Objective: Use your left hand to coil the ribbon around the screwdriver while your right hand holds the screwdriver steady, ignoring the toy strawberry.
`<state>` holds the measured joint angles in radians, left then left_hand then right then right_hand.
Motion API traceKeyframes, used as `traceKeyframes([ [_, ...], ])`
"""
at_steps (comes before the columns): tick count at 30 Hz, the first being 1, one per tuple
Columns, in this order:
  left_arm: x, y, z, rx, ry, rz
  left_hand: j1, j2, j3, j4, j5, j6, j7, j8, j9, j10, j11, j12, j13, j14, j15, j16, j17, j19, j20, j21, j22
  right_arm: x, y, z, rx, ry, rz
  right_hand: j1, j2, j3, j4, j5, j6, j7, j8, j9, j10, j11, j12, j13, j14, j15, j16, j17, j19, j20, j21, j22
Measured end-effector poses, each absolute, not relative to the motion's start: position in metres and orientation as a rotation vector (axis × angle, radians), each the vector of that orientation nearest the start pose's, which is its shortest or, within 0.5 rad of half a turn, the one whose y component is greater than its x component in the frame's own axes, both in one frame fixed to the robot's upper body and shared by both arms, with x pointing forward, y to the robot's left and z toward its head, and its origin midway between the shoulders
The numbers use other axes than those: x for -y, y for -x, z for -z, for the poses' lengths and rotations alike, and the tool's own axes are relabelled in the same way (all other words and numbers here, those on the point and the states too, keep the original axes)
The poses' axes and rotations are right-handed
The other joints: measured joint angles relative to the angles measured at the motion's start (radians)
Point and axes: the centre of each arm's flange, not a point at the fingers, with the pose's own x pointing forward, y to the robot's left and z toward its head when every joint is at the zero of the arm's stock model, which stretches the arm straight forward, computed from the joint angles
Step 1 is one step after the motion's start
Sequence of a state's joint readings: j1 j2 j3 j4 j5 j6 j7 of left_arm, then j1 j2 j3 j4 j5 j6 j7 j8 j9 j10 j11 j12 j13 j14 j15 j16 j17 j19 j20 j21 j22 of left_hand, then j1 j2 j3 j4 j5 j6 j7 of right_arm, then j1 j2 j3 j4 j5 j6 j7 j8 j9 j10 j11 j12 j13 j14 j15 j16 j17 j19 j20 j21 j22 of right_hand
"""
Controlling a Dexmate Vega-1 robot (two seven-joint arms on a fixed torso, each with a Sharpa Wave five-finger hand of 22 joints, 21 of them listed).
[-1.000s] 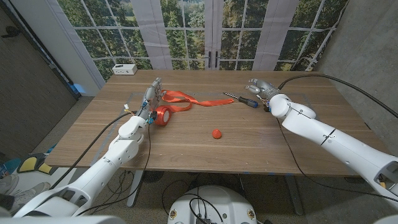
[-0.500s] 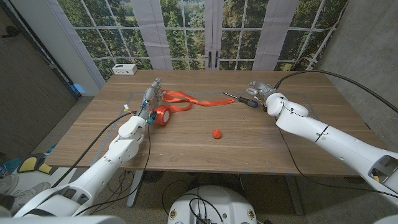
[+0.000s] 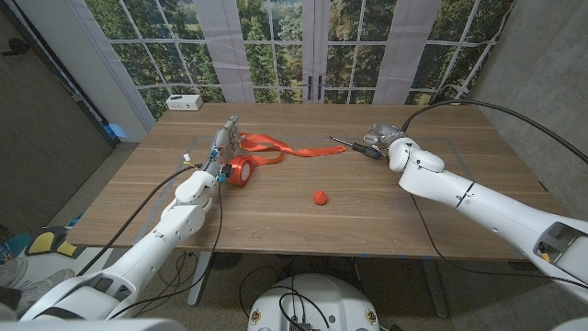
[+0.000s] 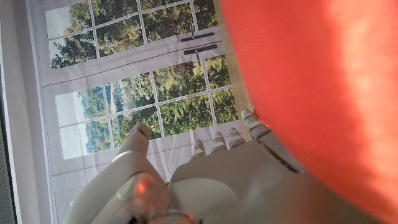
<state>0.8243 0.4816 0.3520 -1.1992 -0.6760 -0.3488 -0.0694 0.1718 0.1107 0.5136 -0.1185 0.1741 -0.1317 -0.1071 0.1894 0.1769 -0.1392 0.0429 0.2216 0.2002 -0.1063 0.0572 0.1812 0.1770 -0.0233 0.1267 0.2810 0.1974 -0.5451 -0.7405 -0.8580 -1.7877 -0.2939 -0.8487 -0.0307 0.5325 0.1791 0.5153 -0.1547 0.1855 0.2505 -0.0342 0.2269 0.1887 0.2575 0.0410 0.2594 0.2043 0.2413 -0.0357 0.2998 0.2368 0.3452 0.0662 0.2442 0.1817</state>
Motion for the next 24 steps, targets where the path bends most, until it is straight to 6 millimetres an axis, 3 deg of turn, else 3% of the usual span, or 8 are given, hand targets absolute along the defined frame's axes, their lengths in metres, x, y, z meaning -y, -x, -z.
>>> traceKeyframes([
  [24,-0.308,-0.665,0.040,0.587,0.083,0.184,0.000,0.000,-0.004,0.004,0.000,0.000,0.000,0.000,0.000,0.000,0.000,0.000,0.000,0.000,0.000,0.000,0.000,0.000,0.000,-0.004,0.005,0.211,-0.647,-0.011,0.106,1.360,0.176,0.009,0.001,-0.001,0.009,-0.004,0.021,0.007,0.000,0.000,0.025,0.000,0.008,0.003,0.005,0.005,0.000,0.003,0.007,-0.007,0.000,0.000],
])
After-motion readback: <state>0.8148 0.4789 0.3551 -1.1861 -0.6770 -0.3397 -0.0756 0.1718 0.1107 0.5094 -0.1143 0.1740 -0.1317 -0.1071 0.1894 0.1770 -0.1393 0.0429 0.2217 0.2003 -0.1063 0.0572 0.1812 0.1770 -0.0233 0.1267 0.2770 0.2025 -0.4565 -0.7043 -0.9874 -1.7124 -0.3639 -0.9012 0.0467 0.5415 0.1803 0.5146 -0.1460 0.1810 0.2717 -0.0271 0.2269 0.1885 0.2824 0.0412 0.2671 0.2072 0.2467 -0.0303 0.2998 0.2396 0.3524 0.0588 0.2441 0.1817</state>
